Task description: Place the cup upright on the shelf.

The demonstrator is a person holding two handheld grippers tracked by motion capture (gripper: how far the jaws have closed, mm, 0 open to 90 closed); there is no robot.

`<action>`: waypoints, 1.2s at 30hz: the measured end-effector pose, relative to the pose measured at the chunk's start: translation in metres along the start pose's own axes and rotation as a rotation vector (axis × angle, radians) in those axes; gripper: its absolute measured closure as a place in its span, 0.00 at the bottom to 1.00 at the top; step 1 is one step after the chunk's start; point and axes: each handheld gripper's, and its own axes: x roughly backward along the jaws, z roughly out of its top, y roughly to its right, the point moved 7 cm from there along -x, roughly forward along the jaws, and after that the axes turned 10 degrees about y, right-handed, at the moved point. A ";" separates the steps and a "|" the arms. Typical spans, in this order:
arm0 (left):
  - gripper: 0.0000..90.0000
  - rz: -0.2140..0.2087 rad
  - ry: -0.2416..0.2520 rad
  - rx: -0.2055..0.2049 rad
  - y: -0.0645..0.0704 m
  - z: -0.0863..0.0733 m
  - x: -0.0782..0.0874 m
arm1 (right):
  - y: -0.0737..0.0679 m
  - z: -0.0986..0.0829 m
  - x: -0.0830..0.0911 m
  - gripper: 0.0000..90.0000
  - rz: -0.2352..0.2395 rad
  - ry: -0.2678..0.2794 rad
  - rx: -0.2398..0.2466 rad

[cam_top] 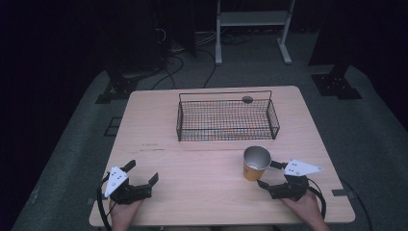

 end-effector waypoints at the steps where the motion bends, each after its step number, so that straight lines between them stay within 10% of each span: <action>1: 0.00 0.000 -0.001 0.000 0.000 0.000 0.000 | 0.000 0.000 -0.002 0.16 -0.003 -0.001 -0.003; 36: 0.00 0.002 0.004 0.001 0.000 0.001 0.001 | 0.001 0.008 -0.030 0.20 -0.016 0.021 0.037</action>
